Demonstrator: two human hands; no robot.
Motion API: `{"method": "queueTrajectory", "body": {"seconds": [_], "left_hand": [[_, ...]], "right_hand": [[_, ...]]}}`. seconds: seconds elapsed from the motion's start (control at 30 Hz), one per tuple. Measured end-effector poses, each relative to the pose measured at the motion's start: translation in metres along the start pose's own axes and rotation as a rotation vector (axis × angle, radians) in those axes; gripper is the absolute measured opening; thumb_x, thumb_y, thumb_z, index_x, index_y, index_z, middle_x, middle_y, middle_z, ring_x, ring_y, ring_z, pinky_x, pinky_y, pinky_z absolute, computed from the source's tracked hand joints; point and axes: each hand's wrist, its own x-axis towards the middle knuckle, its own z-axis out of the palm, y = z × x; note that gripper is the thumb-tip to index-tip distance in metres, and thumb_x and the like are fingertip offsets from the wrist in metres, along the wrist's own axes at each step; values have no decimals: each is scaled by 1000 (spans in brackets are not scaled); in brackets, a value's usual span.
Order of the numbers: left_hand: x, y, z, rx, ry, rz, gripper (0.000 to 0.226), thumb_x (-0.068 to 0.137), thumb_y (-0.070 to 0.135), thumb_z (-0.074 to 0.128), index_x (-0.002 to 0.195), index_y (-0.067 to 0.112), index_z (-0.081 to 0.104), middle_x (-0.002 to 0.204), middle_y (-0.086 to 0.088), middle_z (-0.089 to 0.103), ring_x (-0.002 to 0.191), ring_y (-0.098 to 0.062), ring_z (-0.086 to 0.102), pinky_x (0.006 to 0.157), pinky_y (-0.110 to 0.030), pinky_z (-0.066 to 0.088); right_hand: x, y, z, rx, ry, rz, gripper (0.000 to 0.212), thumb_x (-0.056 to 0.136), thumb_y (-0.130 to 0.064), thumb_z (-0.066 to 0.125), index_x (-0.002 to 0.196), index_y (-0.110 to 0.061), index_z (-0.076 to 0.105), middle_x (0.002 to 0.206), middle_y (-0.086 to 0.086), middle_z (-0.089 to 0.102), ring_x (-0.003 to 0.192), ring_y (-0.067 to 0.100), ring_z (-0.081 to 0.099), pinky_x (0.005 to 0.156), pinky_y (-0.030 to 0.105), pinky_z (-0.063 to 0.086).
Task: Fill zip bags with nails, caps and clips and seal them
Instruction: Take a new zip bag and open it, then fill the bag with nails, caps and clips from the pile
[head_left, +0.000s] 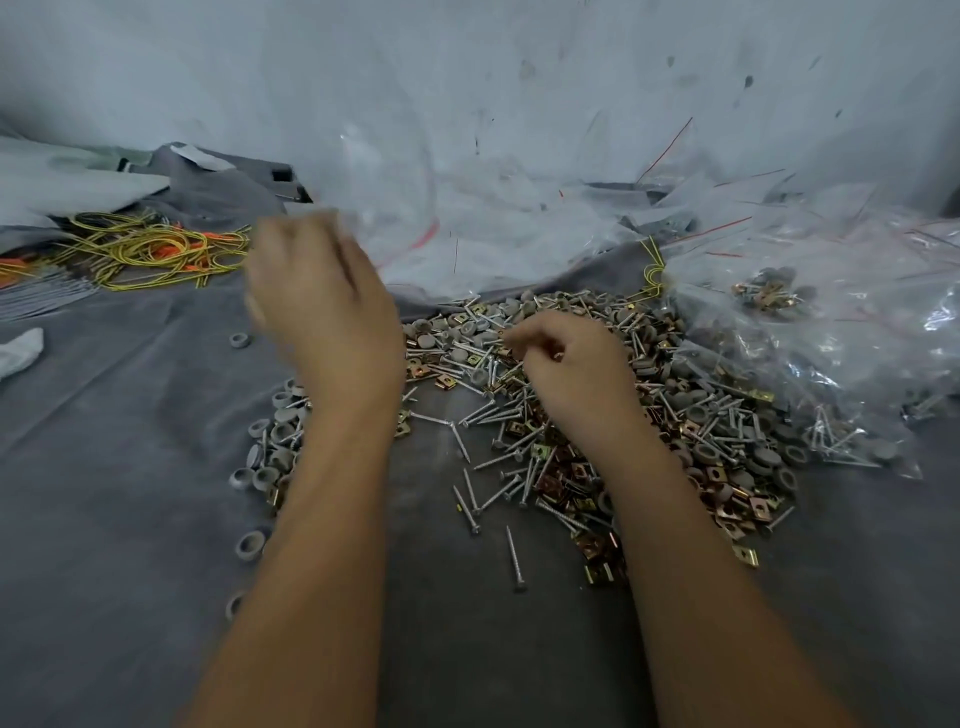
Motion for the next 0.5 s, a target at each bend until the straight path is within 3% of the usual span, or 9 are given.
{"method": "queueTrajectory", "body": {"seconds": [0.1, 0.17, 0.27, 0.37, 0.5], "left_hand": [[-27, -2, 15, 215, -487, 77, 22, 95, 18, 45, 96, 12, 66, 98, -15, 66, 96, -36, 58, 74, -39, 34], [-41, -2, 22, 205, -666, 52, 20, 96, 25, 48, 108, 21, 64, 99, -8, 69, 102, -31, 59, 87, -41, 38], [-47, -5, 25, 145, -772, 43, 16, 93, 33, 53, 104, 29, 64, 94, 0, 70, 105, -27, 58, 96, -43, 40], [-48, -9, 24, 106, -788, 8, 16, 92, 34, 54, 96, 27, 68, 89, -1, 70, 99, -28, 60, 93, -43, 44], [-49, -14, 25, 83, -751, 10, 22, 93, 25, 52, 113, 26, 62, 95, -10, 70, 100, -33, 59, 88, -41, 45]], "right_hand": [[-2, -2, 5, -335, -262, -177, 25, 78, -13, 62, 92, -27, 76, 89, -10, 67, 88, 12, 58, 81, 33, 50], [-3, -2, 9, -543, -378, -215, 24, 77, -27, 64, 99, -31, 75, 101, -4, 64, 102, 21, 48, 92, 38, 41], [-3, -1, 12, -590, -347, -199, 22, 80, -31, 65, 100, -34, 73, 103, -1, 57, 108, 24, 43, 93, 36, 36], [-3, 0, 14, -590, -300, -212, 15, 81, -28, 66, 93, -32, 73, 98, -4, 58, 106, 23, 45, 89, 35, 34], [-3, 1, 15, -451, -179, -227, 7, 80, -24, 68, 84, -27, 72, 83, -6, 66, 92, 21, 54, 83, 34, 43]]}}
